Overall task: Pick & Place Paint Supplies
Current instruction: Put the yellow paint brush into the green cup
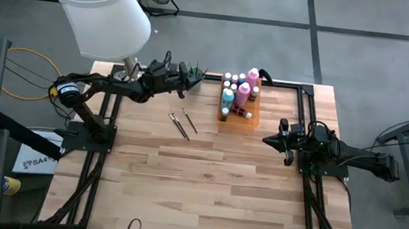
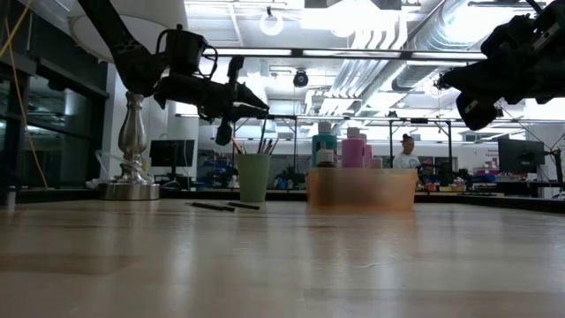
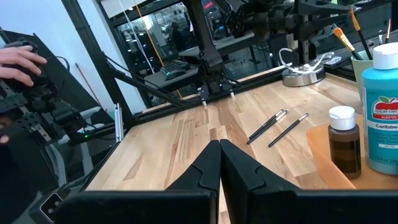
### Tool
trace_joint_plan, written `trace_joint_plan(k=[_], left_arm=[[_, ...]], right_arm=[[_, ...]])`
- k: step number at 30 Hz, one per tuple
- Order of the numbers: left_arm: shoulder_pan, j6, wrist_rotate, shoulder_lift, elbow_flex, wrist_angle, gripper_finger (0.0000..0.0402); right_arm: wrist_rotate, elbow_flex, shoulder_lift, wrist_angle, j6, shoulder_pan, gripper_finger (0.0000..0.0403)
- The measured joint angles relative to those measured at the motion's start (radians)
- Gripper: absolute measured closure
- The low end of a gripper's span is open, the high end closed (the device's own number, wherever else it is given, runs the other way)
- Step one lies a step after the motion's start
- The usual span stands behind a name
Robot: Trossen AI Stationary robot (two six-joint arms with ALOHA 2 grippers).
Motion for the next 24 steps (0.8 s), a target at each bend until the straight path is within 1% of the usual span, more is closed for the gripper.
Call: trace_joint_plan(k=[3, 8, 12, 15, 19, 24], left_arm=[[0.002, 0.015, 0.005, 0.000, 0.000, 0.001, 0.0340], [0.011, 0.020, 0.053, 0.000, 0.000, 0.008, 0.0273], [0.030, 0.059, 0.080, -0.003, 0.000, 0.011, 0.0237], [0.053, 0.096, 0.105, -0.010, 0.003, 0.024, 0.0225], [0.083, 0.140, 0.142, -0.009, 0.002, 0.055, 0.0222], [0.091, 0.216, 0.191, -0.009, 0.002, 0.098, 0.0222]], right_arm=[[0.000, 0.000, 0.000, 0.000, 0.000, 0.000, 0.0401], [0.000, 0.000, 0.000, 0.000, 0.000, 0.000, 0.0401], [0.000, 0.000, 0.000, 0.000, 0.000, 0.000, 0.0401], [0.000, 0.000, 0.000, 0.000, 0.000, 0.000, 0.0401], [0.000, 0.000, 0.000, 0.000, 0.000, 0.000, 0.0401], [0.000, 0.000, 0.000, 0.000, 0.000, 0.000, 0.0401]])
